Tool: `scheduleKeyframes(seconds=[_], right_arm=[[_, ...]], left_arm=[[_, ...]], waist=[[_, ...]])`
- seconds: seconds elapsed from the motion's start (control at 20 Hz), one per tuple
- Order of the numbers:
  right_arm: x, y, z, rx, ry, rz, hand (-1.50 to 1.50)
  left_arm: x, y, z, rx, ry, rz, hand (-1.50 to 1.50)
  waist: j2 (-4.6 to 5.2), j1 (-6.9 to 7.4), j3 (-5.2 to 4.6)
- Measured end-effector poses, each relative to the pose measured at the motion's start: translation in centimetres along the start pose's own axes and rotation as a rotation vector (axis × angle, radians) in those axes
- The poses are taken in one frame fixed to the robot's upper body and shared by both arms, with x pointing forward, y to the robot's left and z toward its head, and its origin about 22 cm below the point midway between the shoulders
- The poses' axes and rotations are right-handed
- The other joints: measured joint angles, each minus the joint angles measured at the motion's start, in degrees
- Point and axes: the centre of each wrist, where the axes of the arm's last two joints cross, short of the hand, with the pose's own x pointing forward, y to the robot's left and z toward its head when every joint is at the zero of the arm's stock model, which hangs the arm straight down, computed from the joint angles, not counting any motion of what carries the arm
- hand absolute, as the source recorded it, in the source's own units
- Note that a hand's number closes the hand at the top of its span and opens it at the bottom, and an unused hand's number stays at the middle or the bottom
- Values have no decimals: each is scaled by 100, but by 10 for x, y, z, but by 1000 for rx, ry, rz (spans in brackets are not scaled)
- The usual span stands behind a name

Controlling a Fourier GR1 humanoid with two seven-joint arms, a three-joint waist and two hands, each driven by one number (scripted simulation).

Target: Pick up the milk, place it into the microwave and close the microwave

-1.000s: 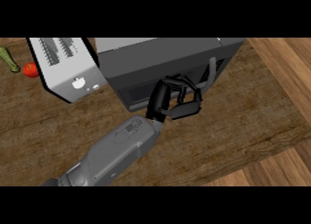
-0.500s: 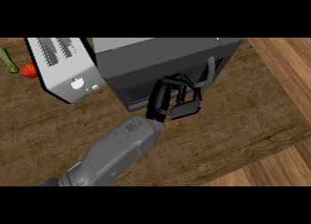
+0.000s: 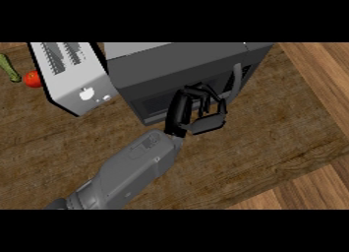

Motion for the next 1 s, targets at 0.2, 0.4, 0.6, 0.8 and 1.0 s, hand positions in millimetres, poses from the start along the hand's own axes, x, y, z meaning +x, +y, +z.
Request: scheduleKeyframes(seconds=[0.2,0.4,0.6,0.8,1.0], right_arm=[[4,-8,-4,0,-4,16,-150],[12,-18,-8,12,2,53,-150],[19,-27,-13,20,2,93,-150],[23,-36,-15,16,1,114,-150],[21,-41,-14,15,6,96,-150]], left_arm=[[0,-1,0,0,-14,7,150],[-1,0,0,11,-22,11,150],[-1,-1,0,10,-33,14,150],[-1,-2,0,12,-40,20,150],[-1,-3,-1,14,-46,25,150]], waist=[[17,3,4],[14,-22,8],[29,-11,12],[38,-9,19],[50,-2,29]])
